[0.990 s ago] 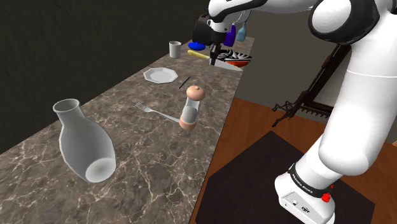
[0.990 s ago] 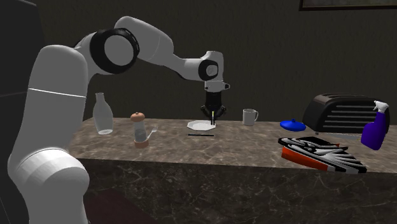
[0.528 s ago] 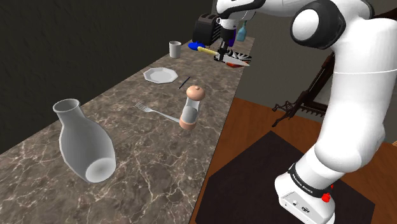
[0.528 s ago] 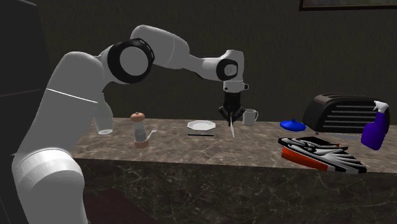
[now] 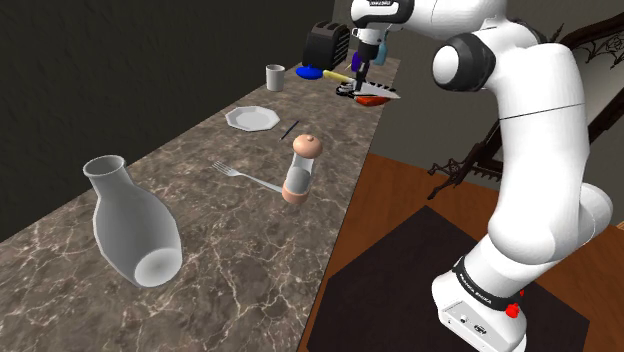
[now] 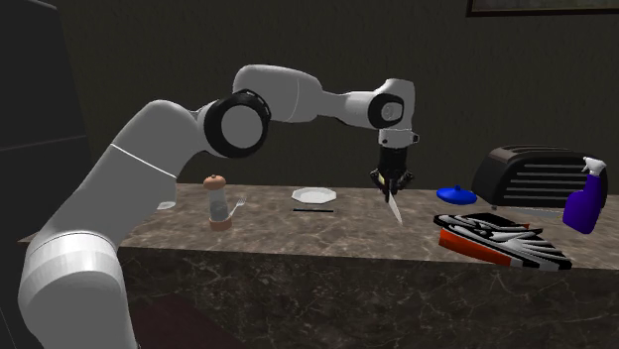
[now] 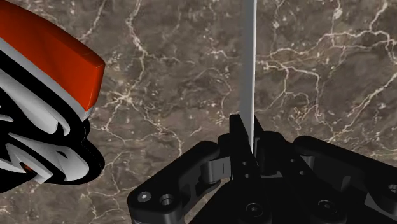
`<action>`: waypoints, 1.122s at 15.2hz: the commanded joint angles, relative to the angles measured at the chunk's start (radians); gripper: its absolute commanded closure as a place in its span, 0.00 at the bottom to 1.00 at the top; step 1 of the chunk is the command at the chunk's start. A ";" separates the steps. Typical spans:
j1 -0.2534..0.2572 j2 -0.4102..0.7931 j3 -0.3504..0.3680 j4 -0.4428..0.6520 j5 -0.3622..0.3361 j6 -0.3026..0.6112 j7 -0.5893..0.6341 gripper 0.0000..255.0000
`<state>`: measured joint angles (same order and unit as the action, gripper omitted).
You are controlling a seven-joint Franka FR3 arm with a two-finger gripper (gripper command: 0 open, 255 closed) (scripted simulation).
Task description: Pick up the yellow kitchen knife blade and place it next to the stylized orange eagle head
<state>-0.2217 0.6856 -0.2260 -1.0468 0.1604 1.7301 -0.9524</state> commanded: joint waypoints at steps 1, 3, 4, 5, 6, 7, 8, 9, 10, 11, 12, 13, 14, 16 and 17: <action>-0.007 0.016 0.001 0.004 0.003 0.013 -0.007 1.00; -0.004 0.015 0.001 -0.026 0.004 0.041 -0.009 1.00; -0.003 0.015 0.001 -0.039 0.004 0.054 -0.010 1.00; -0.002 0.015 0.001 -0.053 0.004 0.068 -0.011 1.00; -0.001 0.016 0.002 -0.065 0.005 0.081 -0.012 1.00; 0.000 0.016 0.002 -0.078 0.005 0.093 -0.013 1.00; 0.001 0.018 0.002 -0.089 0.006 0.106 -0.014 1.00; 0.002 0.019 0.003 -0.100 0.006 0.119 -0.015 1.00; 0.003 0.021 0.003 -0.111 0.007 0.131 -0.016 1.00; 0.004 0.023 0.003 -0.121 0.008 0.143 -0.016 1.00; 0.004 0.025 0.004 -0.131 0.008 0.155 -0.017 1.00; 0.005 0.028 0.004 -0.140 0.009 0.166 -0.018 1.00; 0.005 0.031 0.005 -0.149 0.010 0.178 -0.019 1.00; 0.006 0.037 0.006 -0.165 0.012 0.201 -0.021 1.00; 0.006 0.040 0.006 -0.173 0.013 0.212 -0.022 1.00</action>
<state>-0.2181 0.7285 -0.2198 -1.2008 0.1729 1.9249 -0.9740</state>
